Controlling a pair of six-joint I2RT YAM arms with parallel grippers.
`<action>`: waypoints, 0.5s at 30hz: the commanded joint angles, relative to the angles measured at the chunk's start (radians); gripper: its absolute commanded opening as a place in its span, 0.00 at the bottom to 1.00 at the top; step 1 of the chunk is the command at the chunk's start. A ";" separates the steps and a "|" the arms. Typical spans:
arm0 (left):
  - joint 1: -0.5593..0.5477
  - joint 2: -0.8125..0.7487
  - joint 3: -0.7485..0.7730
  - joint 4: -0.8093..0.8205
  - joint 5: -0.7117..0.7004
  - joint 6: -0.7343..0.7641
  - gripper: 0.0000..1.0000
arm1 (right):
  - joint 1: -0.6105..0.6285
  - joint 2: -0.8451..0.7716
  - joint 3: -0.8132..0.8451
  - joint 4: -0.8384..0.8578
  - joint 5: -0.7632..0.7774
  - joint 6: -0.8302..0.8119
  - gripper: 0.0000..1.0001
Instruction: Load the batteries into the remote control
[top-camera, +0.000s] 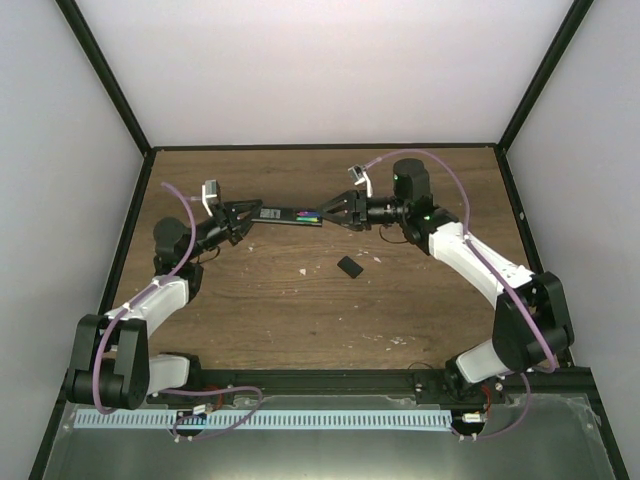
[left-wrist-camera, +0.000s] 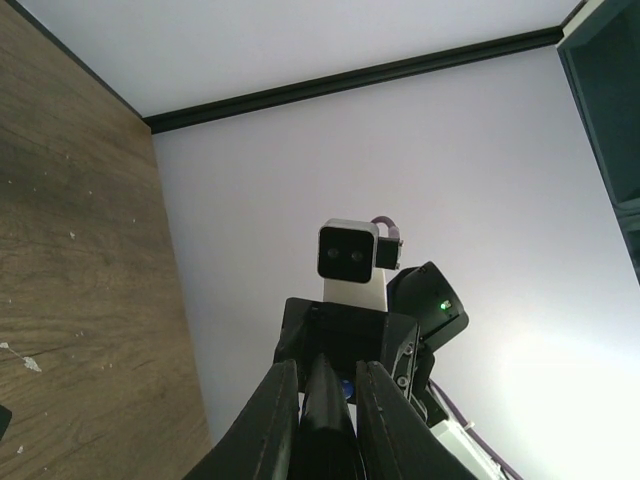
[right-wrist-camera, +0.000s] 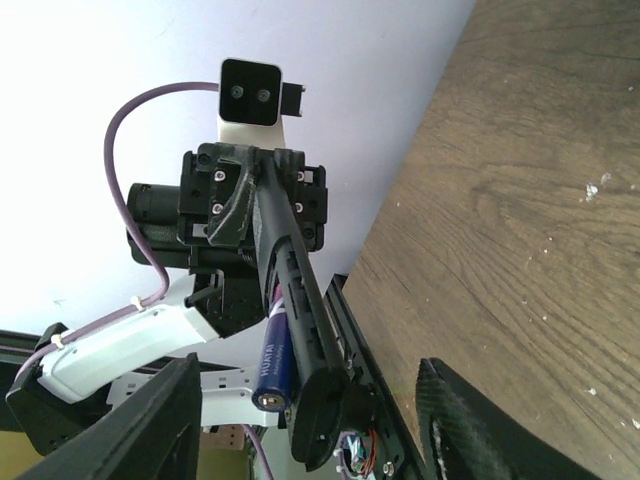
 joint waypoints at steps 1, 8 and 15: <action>0.004 -0.008 0.000 0.038 0.005 0.002 0.00 | 0.005 0.006 0.004 0.057 -0.040 0.029 0.49; 0.004 -0.008 0.002 0.037 0.009 0.004 0.00 | 0.017 0.014 -0.004 0.102 -0.059 0.059 0.43; 0.003 -0.008 0.000 0.038 0.016 0.005 0.00 | 0.031 0.025 -0.005 0.129 -0.063 0.075 0.37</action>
